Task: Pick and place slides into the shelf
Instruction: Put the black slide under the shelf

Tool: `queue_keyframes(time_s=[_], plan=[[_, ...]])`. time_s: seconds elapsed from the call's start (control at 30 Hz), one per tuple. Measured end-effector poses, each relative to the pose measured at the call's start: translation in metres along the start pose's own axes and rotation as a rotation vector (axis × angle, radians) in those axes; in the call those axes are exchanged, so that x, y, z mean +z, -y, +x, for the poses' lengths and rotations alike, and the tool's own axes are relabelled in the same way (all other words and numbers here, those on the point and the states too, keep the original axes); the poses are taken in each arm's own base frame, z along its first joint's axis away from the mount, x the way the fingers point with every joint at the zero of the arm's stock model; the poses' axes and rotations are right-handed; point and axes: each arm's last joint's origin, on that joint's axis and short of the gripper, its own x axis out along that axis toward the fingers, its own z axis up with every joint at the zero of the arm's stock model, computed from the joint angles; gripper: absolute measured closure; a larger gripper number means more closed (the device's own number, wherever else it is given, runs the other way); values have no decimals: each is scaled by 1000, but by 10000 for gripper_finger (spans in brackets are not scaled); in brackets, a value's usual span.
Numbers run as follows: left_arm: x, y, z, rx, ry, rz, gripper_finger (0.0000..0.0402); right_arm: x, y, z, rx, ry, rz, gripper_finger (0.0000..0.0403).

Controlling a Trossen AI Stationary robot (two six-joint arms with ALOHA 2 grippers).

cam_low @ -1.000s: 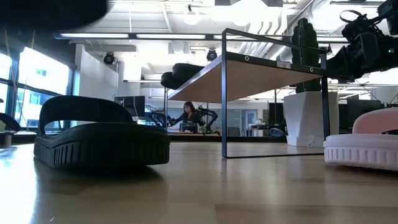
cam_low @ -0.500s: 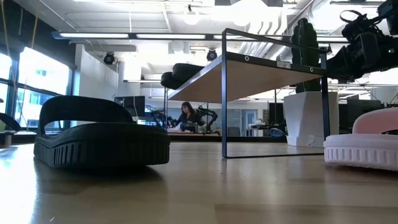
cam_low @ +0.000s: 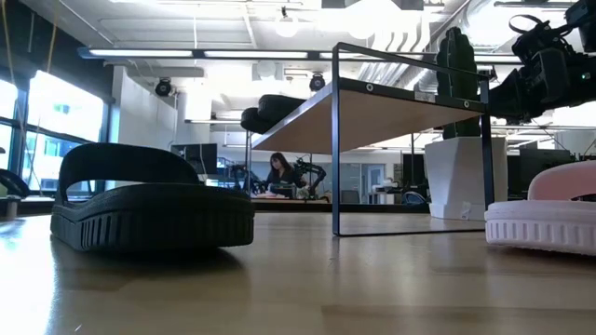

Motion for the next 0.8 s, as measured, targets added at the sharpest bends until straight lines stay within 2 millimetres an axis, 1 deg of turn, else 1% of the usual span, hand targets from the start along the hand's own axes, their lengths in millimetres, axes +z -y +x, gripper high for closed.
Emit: queue_keyframes(time_s=[0.07,0.13,0.2,0.27,0.4,0.47,0.53,0.6,0.7,0.8], plan=[[-16,-13,2,16,-18,-43,401,0,0,0,0,0,0,402],[-36,-22,6,51,-37,-77,401,0,0,0,0,0,-8,402],[-58,-27,10,92,-48,-115,401,0,0,0,0,0,-23,402],[-80,-28,17,131,-51,-147,401,0,0,0,-5,0,-33,402],[-121,-22,32,154,-44,-190,401,0,0,0,-9,0,-45,402],[-139,-16,40,126,-37,-189,401,0,0,0,-10,1,-45,402],[-155,-7,50,83,-26,-152,401,0,0,0,-10,1,-45,402],[-167,3,63,40,-6,-77,401,0,0,0,-10,1,-45,402],[-178,16,81,6,43,52,401,0,0,0,-10,1,-45,402],[-187,17,97,48,9,89,401,0,0,0,-10,1,-45,402]])
